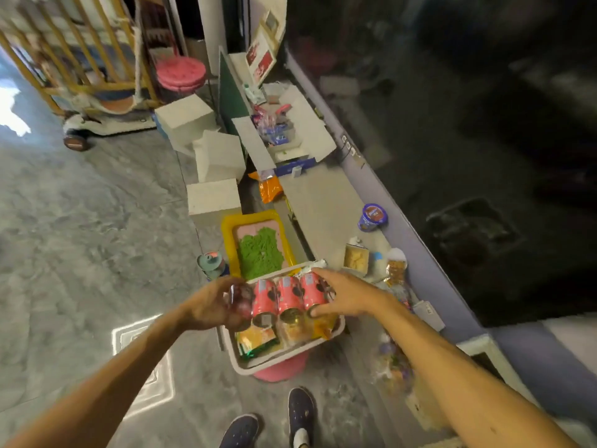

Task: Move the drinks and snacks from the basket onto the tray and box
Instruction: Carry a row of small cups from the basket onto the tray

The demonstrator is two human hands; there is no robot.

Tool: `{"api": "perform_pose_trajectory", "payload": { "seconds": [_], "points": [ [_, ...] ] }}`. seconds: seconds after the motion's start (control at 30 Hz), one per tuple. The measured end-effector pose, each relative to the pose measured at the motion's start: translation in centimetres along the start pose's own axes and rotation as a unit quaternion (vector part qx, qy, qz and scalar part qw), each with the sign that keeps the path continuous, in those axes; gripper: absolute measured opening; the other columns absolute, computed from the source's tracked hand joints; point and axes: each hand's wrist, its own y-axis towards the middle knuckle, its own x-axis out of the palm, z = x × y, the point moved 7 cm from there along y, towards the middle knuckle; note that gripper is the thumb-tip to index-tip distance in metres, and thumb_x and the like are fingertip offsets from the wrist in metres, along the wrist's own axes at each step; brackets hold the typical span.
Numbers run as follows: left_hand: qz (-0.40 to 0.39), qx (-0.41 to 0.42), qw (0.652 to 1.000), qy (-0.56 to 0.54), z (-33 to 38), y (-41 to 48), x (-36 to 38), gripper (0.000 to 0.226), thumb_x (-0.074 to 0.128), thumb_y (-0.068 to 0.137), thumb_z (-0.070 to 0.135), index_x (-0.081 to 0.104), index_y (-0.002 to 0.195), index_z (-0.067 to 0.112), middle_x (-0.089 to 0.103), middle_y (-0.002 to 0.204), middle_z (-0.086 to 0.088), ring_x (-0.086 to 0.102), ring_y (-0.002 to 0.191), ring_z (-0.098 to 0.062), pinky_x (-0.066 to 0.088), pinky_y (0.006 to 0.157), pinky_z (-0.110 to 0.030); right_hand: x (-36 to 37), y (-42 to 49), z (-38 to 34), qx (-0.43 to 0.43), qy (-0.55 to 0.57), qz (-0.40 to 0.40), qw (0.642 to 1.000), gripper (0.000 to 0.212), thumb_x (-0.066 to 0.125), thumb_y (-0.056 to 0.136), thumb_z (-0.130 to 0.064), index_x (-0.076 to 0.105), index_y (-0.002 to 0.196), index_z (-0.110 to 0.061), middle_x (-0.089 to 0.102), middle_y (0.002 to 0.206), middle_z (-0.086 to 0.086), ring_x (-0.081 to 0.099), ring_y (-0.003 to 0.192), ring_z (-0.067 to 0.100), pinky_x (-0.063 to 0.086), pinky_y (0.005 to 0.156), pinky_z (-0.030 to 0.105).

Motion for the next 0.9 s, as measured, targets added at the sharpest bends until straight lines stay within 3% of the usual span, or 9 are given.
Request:
{"api": "perform_pose_trajectory", "payload": {
  "seconds": [0.1, 0.23, 0.3, 0.37, 0.47, 0.6, 0.73, 0.8, 0.9],
  "points": [
    [-0.014, 0.057, 0.998, 0.023, 5.7, -1.6, -3.6, 0.087, 0.090, 0.054, 0.044, 0.067, 0.137, 0.033, 0.073, 0.123, 0.011, 0.070, 0.110, -0.006, 0.057, 0.102, -0.040, -2.2, -6.9, -2.4, 0.020, 0.109, 0.072, 0.991, 0.089, 0.089, 0.082, -0.050, 0.042, 0.157, -0.048, 0.064, 0.145, -0.017, 0.061, 0.131, 0.003, 0.053, 0.112, 0.036],
    [-0.042, 0.142, 0.989, 0.014, 13.9, -3.6, -5.2, 0.055, 0.088, 0.072, 0.047, 0.075, 0.126, 0.042, 0.074, 0.125, 0.018, 0.068, 0.116, -0.001, 0.055, 0.104, -0.036, -2.7, -16.8, -4.6, 0.041, 0.168, 0.221, 0.960, 0.061, 0.076, 0.094, -0.050, 0.052, 0.150, -0.053, 0.066, 0.133, -0.034, 0.060, 0.129, -0.007, 0.048, 0.107, 0.017],
    [-0.060, 0.177, 0.982, -0.006, 18.7, -4.7, -4.5, 0.053, 0.086, 0.074, 0.049, 0.077, 0.125, 0.039, 0.075, 0.125, 0.018, 0.070, 0.116, -0.004, 0.053, 0.106, -0.038, -2.2, -22.4, -5.3, 0.050, 0.185, 0.313, 0.930, 0.062, 0.073, 0.093, -0.060, 0.055, 0.151, -0.045, 0.065, 0.127, -0.040, 0.061, 0.125, -0.009, 0.046, 0.099, 0.007],
    [-0.094, 0.209, 0.973, -0.008, 22.9, -5.9, -2.3, 0.049, 0.085, 0.076, 0.046, 0.078, 0.124, 0.037, 0.076, 0.124, 0.015, 0.071, 0.116, -0.009, 0.054, 0.106, -0.039, -0.7, -27.9, -6.1, 0.060, 0.201, 0.366, 0.907, 0.069, 0.076, 0.079, -0.078, 0.053, 0.142, -0.061, 0.061, 0.122, -0.049, 0.061, 0.117, -0.016, 0.046, 0.089, 0.002],
    [-0.147, 0.252, 0.956, -0.018, 28.4, -8.0, 2.8, 0.042, 0.085, 0.079, 0.039, 0.080, 0.120, 0.038, 0.079, 0.119, 0.009, 0.075, 0.112, -0.016, 0.059, 0.100, -0.036, 2.3, -36.3, -6.0, 0.099, 0.189, 0.464, 0.860, 0.081, 0.088, 0.059, -0.079, 0.050, 0.131, -0.074, 0.061, 0.127, -0.046, 0.062, 0.116, -0.016, 0.052, 0.089, 0.008],
    [-0.235, 0.310, 0.921, -0.029, 34.8, -13.0, 12.1, 0.048, 0.085, 0.084, 0.050, 0.078, 0.127, 0.032, 0.078, 0.124, 0.001, 0.074, 0.115, -0.023, 0.061, 0.096, -0.032, 7.7, -48.5, -3.8, 0.188, 0.158, 0.582, 0.775, 0.081, 0.081, 0.063, -0.084, 0.058, 0.135, -0.054, 0.073, 0.120, -0.024, 0.070, 0.108, -0.003, 0.063, 0.089, 0.030],
    [-0.281, 0.369, 0.886, 0.000, 39.7, -20.4, 23.3, 0.039, 0.076, 0.093, 0.056, 0.075, 0.128, 0.040, 0.075, 0.127, 0.012, 0.073, 0.116, -0.013, 0.062, 0.091, -0.030, 15.0, -61.1, -3.2, 0.237, 0.147, 0.655, 0.702, 0.063, 0.080, 0.068, -0.082, 0.056, 0.125, -0.068, 0.070, 0.107, -0.041, 0.067, 0.101, -0.016, 0.055, 0.076, 0.007],
    [-0.302, 0.414, 0.857, 0.045, 41.3, -24.9, 29.4, 0.034, 0.069, 0.098, 0.057, 0.071, 0.130, 0.046, 0.074, 0.125, 0.017, 0.072, 0.115, -0.008, 0.061, 0.092, -0.026, 19.5, -67.2, -2.7, 0.266, 0.152, 0.682, 0.664, 0.063, 0.082, 0.070, -0.080, 0.058, 0.126, -0.062, 0.072, 0.104, -0.039, 0.070, 0.095, -0.014, 0.056, 0.076, 0.010],
    [-0.327, 0.466, 0.816, 0.100, 42.8, -31.7, 38.6, 0.059, 0.083, 0.084, 0.056, 0.059, 0.138, 0.045, 0.070, 0.129, 0.022, 0.068, 0.118, -0.004, 0.058, 0.098, -0.026, 27.2, -75.6, -1.2, 0.318, 0.164, 0.702, 0.615, 0.054, 0.087, 0.071, -0.072, 0.058, 0.116, -0.068, 0.072, 0.103, -0.037, 0.070, 0.095, -0.012, 0.051, 0.076, 0.005]
  ]
}}
